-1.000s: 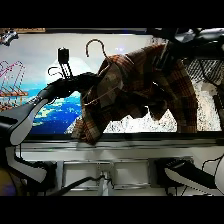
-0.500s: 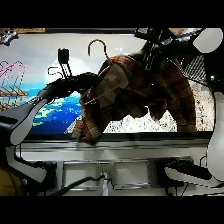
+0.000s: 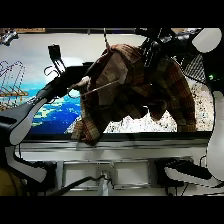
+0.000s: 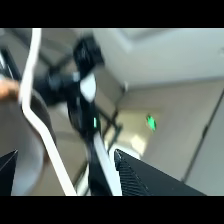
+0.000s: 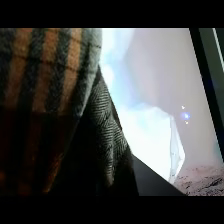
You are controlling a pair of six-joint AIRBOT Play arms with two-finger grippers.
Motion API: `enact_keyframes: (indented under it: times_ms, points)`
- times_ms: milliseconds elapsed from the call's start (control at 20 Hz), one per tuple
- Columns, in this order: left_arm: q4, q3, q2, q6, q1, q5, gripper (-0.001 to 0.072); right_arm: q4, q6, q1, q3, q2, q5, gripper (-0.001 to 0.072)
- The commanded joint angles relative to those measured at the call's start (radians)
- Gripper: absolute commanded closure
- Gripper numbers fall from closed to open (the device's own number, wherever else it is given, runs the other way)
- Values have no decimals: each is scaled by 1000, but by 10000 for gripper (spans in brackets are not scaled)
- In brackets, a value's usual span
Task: Fold the clothes and pants, and hang the long-sleeved shirts on hangers.
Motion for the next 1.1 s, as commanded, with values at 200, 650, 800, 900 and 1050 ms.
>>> enact_keyframes:
  times_ms: [200, 650, 800, 900, 1050]
  points:
    - [-612, 3, 0, 32, 13, 205, 7, 10, 16, -1, 1, 56, 39, 665]
    - [-98, 149, 247, 128, 216, 874, 683, -10, 239, -1, 1, 68, 86, 664]
    - [462, 137, 460, -183, 281, 1362, 684, -13, 381, 0, 1, 68, 45, 665]
    - [891, 75, 603, -528, 276, 1456, 685, -13, 435, 0, 1, 68, 19, 665]
    - [1422, -118, 788, -1032, 201, 1383, 666, -11, 462, 0, 1, 68, -29, 665]
